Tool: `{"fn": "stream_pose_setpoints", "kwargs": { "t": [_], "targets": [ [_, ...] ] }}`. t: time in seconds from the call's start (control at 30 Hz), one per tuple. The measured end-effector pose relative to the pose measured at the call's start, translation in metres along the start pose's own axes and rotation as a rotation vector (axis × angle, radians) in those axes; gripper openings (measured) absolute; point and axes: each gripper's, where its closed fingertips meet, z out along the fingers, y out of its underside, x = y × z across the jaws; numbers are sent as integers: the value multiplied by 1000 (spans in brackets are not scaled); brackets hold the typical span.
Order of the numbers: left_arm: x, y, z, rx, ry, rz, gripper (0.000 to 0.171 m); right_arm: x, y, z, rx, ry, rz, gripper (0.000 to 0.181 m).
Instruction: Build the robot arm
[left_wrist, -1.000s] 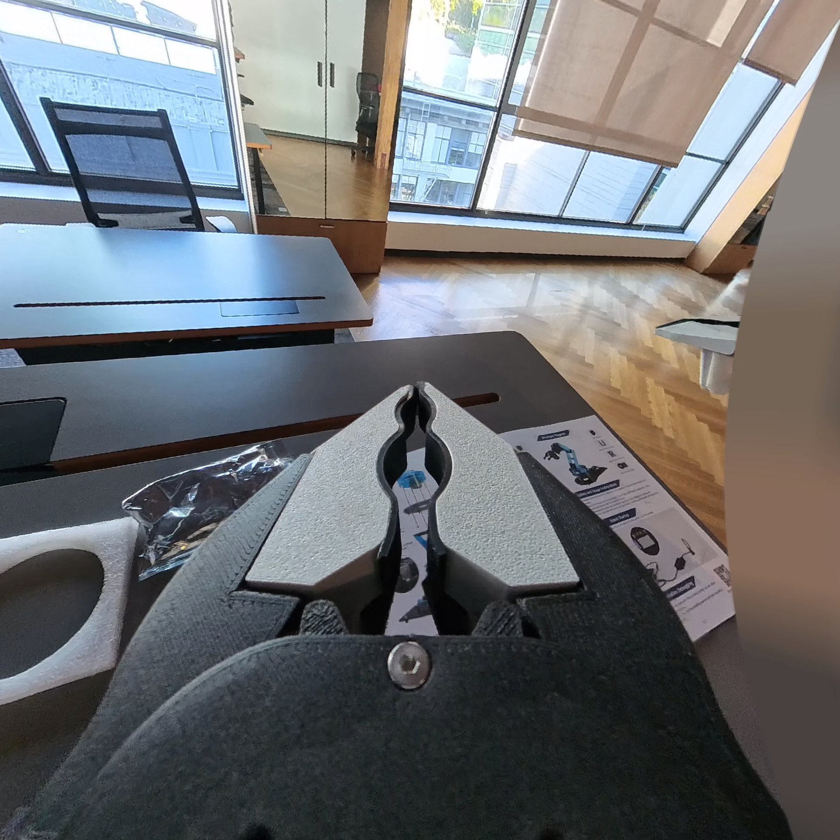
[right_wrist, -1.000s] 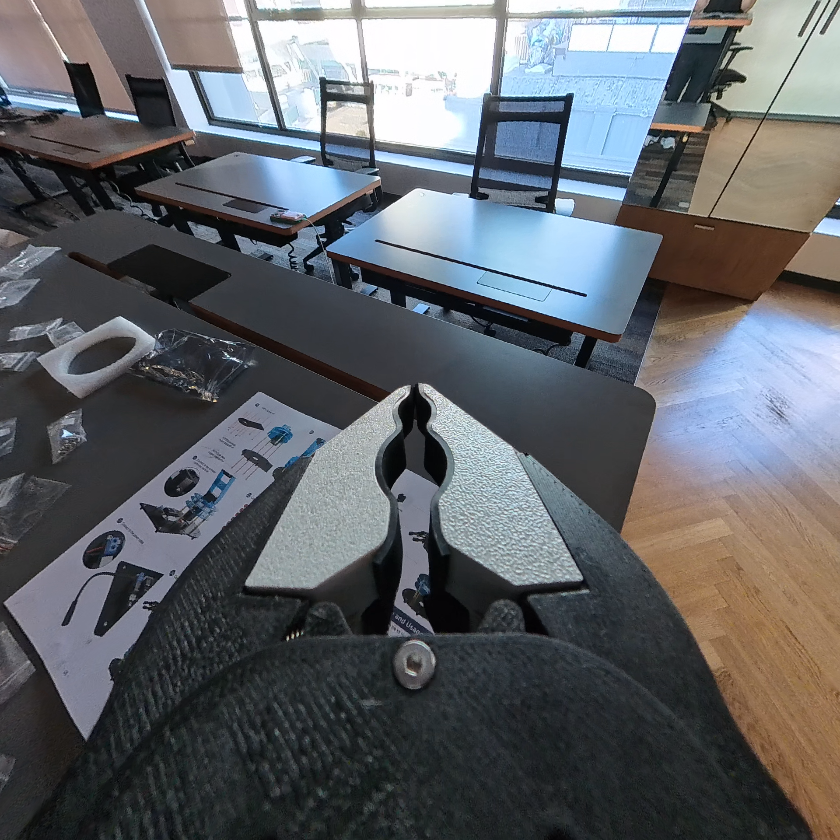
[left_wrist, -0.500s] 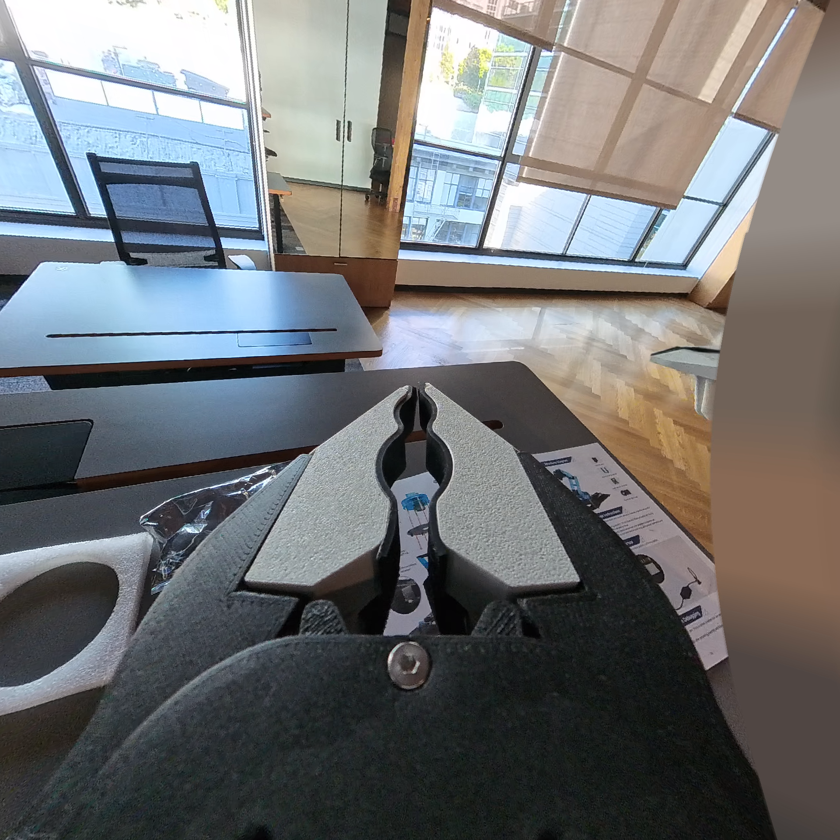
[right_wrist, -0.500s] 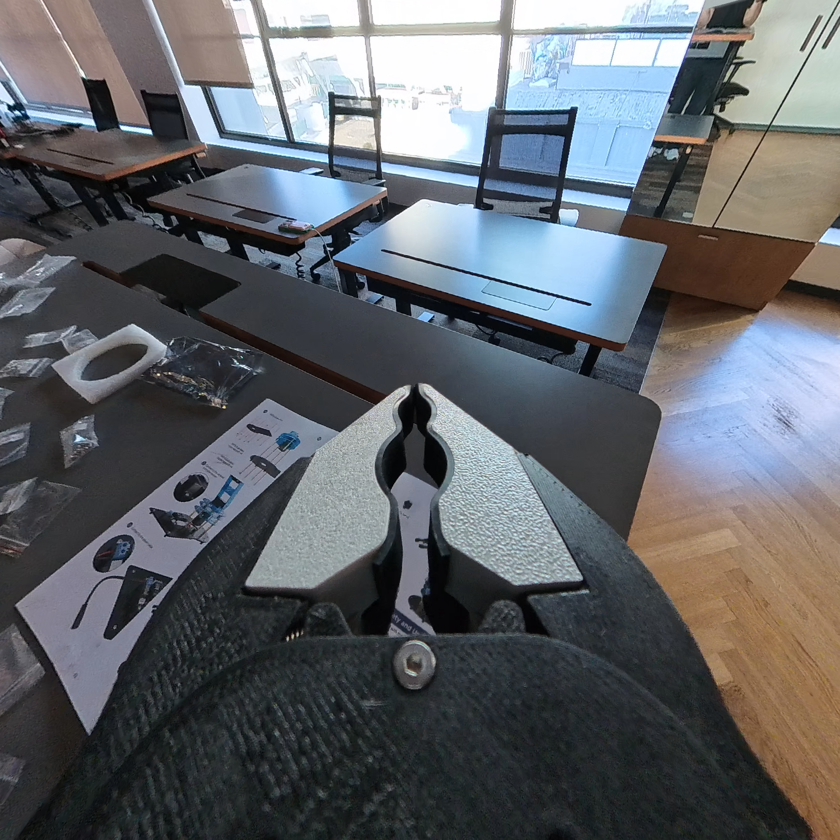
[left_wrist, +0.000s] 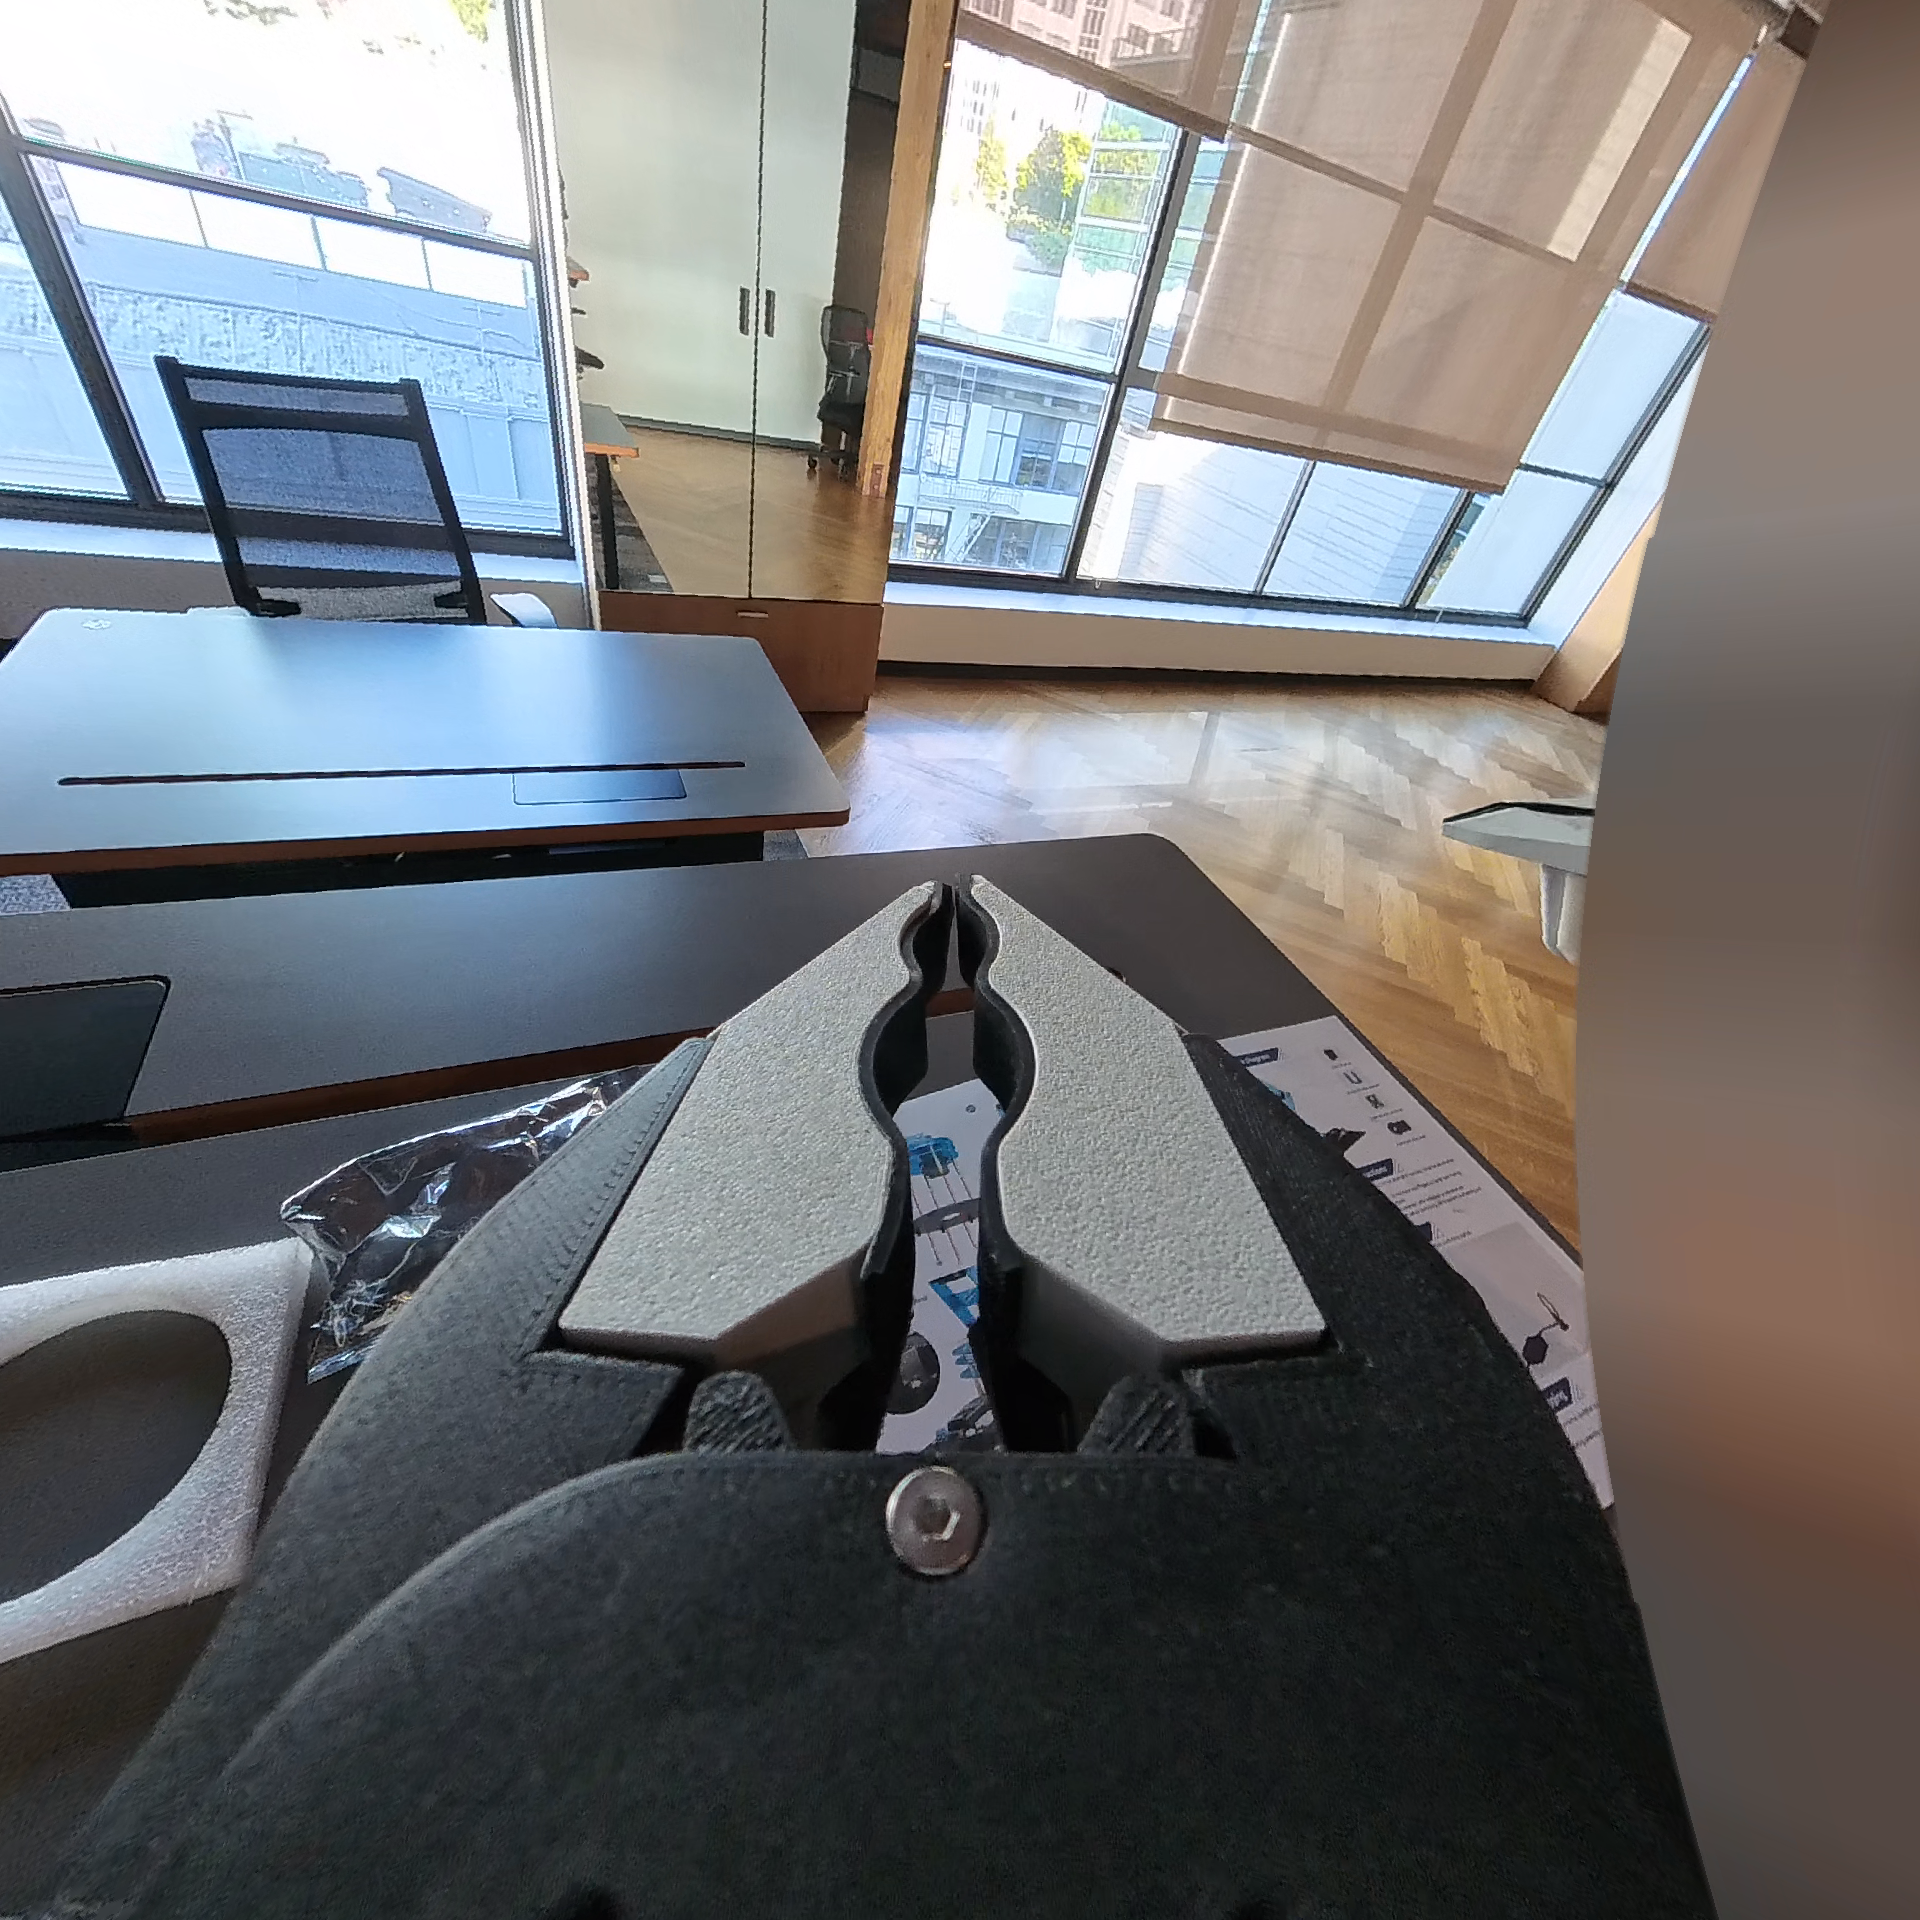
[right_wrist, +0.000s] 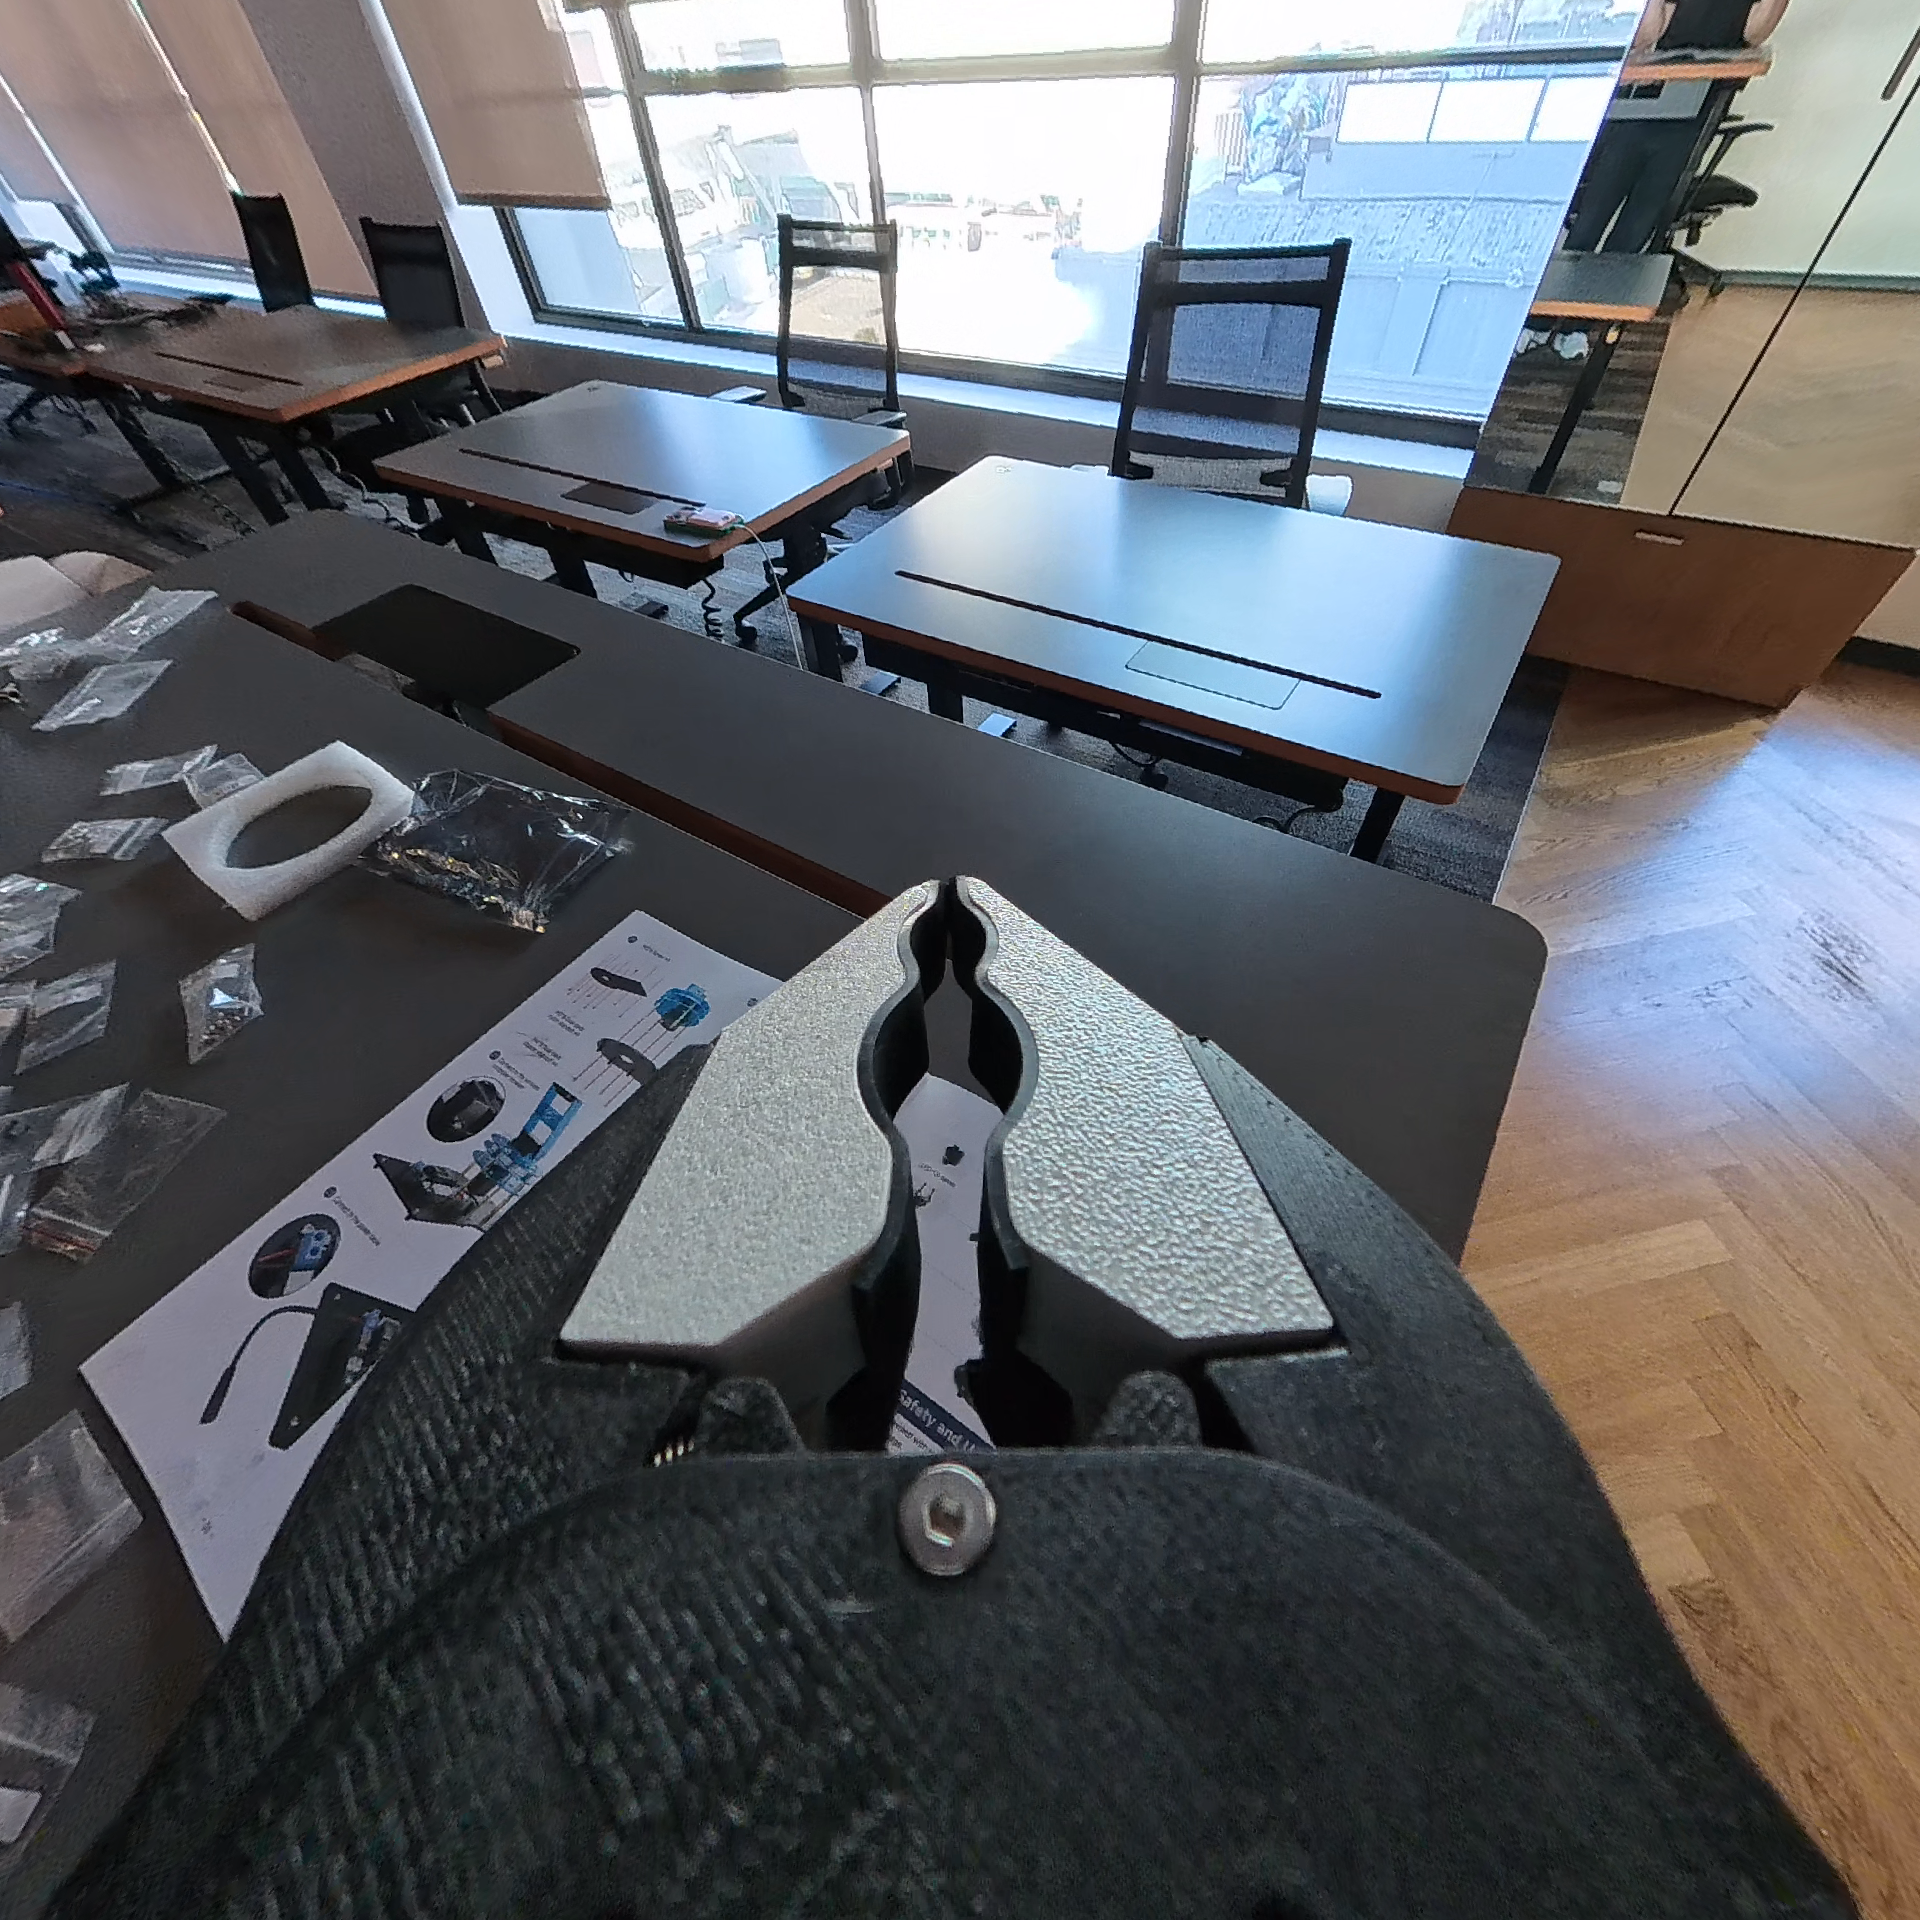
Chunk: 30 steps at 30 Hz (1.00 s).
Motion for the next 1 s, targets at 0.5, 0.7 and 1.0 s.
{"fn": "stream_pose_setpoints", "kwargs": {
  "t": [0.5,0.7,1.0],
  "targets": [
    [1,-4,-4,22,20,-24,0,-4,-6,0,39,-30,14,0],
    [4,-5,-4,26,32,-30,0,-4,-6,-1,35,-9,-26,0],
    [4,-9,-4,59,34,-39,0,-7,-7,-1,38,-30,-31,0]
  ]
}}
